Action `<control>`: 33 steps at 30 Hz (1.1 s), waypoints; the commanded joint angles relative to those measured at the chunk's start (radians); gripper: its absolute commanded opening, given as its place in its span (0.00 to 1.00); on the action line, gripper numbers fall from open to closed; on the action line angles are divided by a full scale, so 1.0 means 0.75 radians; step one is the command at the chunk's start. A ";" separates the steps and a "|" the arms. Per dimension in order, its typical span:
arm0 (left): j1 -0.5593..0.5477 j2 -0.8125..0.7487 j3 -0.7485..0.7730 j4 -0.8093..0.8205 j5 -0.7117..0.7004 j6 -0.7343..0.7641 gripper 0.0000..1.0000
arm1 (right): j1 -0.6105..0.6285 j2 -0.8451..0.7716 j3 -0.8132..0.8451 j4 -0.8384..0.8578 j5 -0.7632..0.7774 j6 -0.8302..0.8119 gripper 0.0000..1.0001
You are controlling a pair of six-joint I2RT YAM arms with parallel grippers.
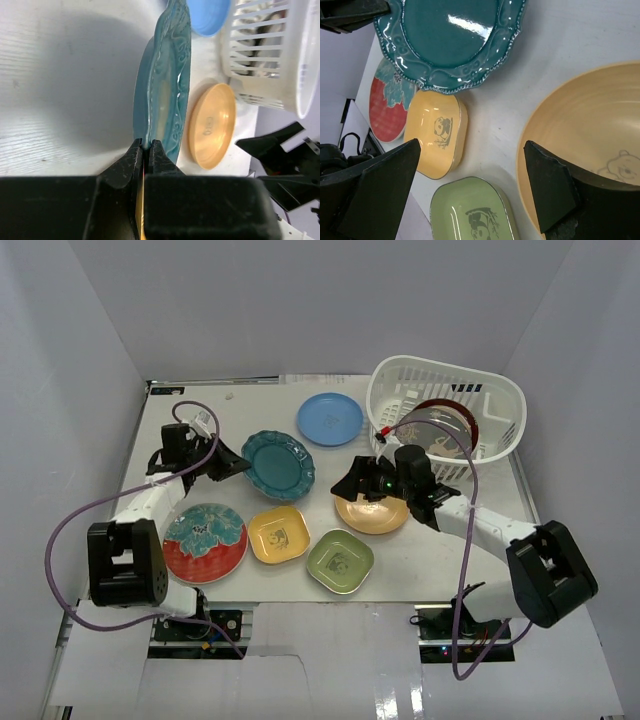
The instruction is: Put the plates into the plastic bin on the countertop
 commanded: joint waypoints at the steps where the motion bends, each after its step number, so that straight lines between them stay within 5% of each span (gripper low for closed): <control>1: -0.006 -0.213 -0.027 0.227 0.206 -0.155 0.00 | 0.011 0.085 0.107 0.156 -0.089 0.067 0.90; 16: -0.018 -0.444 -0.182 0.481 0.550 -0.360 0.00 | 0.001 0.245 0.246 0.334 -0.113 0.228 0.93; 18: -0.027 -0.459 -0.194 0.487 0.556 -0.364 0.00 | -0.005 0.245 0.226 0.419 -0.144 0.294 0.76; 19: -0.031 -0.465 -0.198 0.495 0.560 -0.368 0.00 | -0.013 0.249 0.226 0.436 -0.158 0.335 0.56; 21: -0.031 -0.483 -0.211 0.503 0.564 -0.377 0.01 | -0.019 0.256 0.220 0.497 -0.199 0.372 0.37; 22: -0.033 -0.499 -0.219 0.507 0.564 -0.375 0.10 | -0.027 0.256 0.216 0.518 -0.222 0.412 0.15; 23: -0.031 -0.508 -0.221 0.507 0.564 -0.372 0.17 | -0.032 0.241 0.210 0.534 -0.228 0.433 0.08; 24: -0.033 -0.516 -0.227 0.505 0.564 -0.370 0.25 | -0.038 0.225 0.201 0.559 -0.224 0.455 0.08; 25: -0.053 -0.526 -0.231 0.505 0.558 -0.364 0.48 | -0.054 0.209 0.199 0.567 -0.220 0.470 0.08; 29: -0.096 -0.583 -0.237 0.397 0.515 -0.264 0.84 | -0.160 0.039 0.218 0.555 -0.222 0.521 0.08; 33: -0.178 -0.718 -0.227 0.166 0.372 -0.046 0.98 | -0.482 -0.108 0.263 0.449 -0.244 0.572 0.08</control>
